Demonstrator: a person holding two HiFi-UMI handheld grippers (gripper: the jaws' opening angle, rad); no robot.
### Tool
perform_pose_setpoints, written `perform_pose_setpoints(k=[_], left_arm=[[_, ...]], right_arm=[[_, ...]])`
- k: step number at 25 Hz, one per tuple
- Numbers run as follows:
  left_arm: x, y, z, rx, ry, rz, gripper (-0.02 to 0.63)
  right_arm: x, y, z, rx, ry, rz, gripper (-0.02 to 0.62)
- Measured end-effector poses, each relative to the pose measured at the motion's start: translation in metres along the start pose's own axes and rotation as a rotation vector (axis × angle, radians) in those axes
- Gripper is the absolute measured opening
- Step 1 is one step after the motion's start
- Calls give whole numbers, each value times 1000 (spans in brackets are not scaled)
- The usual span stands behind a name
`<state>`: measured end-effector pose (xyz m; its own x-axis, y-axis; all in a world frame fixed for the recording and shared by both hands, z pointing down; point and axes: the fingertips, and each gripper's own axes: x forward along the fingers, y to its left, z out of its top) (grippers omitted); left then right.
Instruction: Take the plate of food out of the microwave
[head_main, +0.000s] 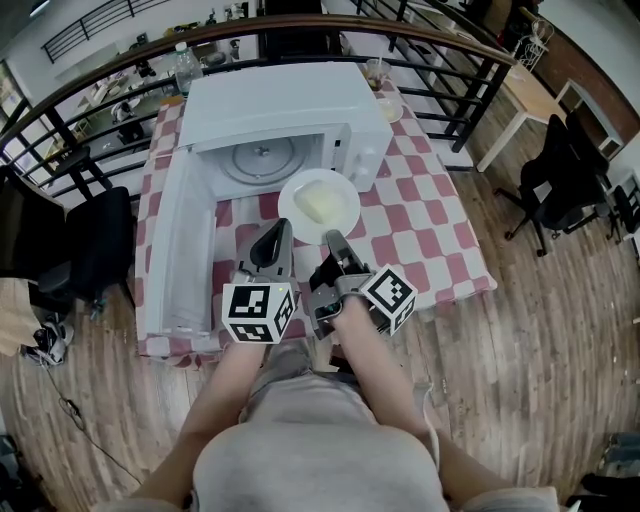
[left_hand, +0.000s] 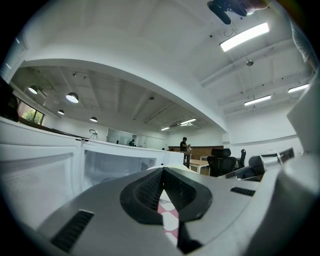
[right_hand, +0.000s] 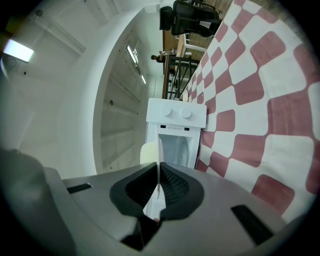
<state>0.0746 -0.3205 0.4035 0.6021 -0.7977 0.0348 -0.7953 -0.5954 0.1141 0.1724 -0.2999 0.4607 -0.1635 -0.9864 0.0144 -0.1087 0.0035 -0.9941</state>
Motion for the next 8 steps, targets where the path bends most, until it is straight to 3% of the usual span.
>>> perform_pose_setpoints(k=[8], left_arm=[[0,-3,-2,14,7,8,3]], right_arm=[[0,4,-3,-1,35,13,35]])
